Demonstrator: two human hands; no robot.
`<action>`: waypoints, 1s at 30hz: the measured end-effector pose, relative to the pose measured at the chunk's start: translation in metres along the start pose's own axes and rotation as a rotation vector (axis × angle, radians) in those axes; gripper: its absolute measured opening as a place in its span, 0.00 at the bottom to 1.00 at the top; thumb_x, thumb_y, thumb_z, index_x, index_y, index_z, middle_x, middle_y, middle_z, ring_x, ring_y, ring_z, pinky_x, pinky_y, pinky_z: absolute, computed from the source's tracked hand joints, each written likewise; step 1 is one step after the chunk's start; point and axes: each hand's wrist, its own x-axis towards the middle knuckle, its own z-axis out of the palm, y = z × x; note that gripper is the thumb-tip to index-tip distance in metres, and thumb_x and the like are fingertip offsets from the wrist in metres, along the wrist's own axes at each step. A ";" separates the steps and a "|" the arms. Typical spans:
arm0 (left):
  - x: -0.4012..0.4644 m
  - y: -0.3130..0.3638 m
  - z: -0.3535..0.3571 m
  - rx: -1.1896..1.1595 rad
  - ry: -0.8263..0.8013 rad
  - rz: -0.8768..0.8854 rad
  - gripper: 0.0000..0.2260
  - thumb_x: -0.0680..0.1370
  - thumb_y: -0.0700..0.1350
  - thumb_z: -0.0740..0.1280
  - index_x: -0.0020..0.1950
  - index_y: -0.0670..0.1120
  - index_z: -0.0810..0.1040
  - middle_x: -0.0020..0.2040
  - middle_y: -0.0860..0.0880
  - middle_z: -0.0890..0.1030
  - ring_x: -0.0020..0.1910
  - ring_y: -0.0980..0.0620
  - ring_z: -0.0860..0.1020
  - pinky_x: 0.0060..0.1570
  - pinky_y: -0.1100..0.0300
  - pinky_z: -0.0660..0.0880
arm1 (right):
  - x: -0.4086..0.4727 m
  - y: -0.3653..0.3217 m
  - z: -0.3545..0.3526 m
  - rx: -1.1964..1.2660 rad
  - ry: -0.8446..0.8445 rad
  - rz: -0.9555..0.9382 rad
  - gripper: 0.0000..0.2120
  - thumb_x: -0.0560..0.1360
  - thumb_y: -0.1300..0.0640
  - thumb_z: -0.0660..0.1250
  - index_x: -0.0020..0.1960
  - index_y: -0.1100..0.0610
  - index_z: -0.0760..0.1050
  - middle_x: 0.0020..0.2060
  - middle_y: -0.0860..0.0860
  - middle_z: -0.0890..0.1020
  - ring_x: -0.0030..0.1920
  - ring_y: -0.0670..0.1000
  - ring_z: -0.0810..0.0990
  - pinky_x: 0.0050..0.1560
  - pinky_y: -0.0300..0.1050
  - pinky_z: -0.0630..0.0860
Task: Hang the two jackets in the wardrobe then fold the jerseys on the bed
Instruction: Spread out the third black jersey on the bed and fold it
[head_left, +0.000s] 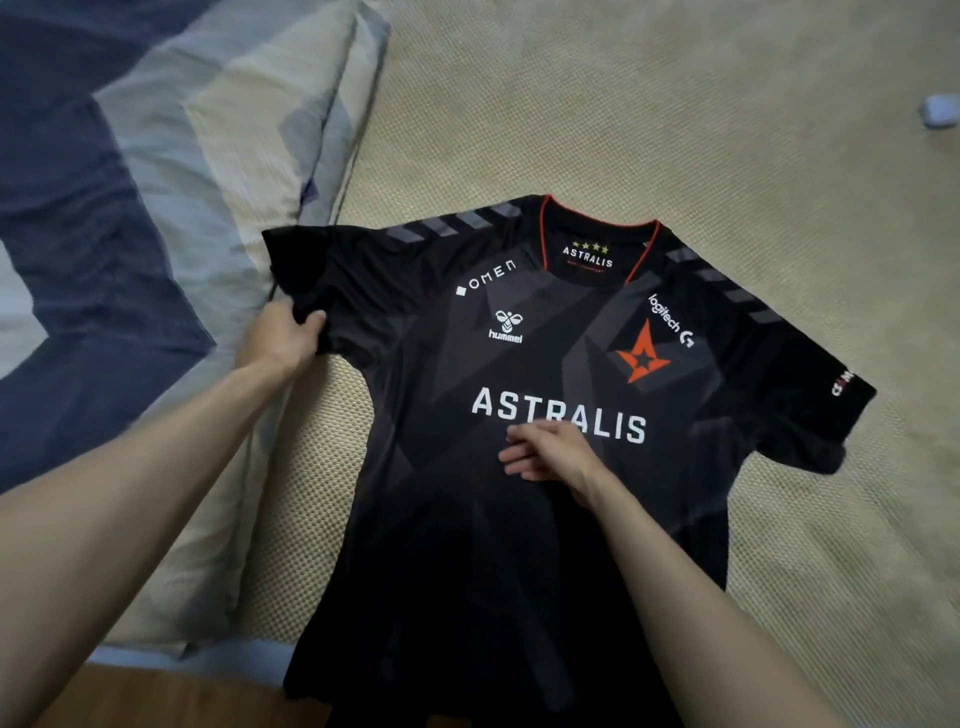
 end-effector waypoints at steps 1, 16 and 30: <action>-0.005 0.010 -0.002 -0.053 0.021 0.066 0.16 0.81 0.51 0.66 0.58 0.39 0.80 0.55 0.36 0.83 0.55 0.36 0.81 0.53 0.46 0.76 | 0.000 -0.010 0.002 0.033 -0.005 -0.041 0.05 0.80 0.55 0.67 0.50 0.57 0.79 0.41 0.54 0.88 0.36 0.50 0.85 0.38 0.39 0.76; -0.132 0.221 0.081 -0.143 -0.779 0.899 0.15 0.75 0.42 0.63 0.57 0.48 0.86 0.61 0.58 0.81 0.63 0.66 0.74 0.69 0.68 0.66 | -0.037 -0.050 -0.087 0.767 0.231 -0.384 0.12 0.76 0.60 0.71 0.56 0.66 0.81 0.50 0.61 0.86 0.53 0.61 0.86 0.56 0.55 0.80; -0.035 0.307 0.154 1.054 -0.118 1.222 0.30 0.71 0.55 0.70 0.71 0.47 0.71 0.69 0.47 0.76 0.73 0.44 0.67 0.75 0.41 0.55 | 0.031 0.085 -0.177 0.667 0.526 -0.109 0.30 0.76 0.54 0.67 0.76 0.59 0.68 0.70 0.55 0.77 0.69 0.55 0.77 0.72 0.54 0.73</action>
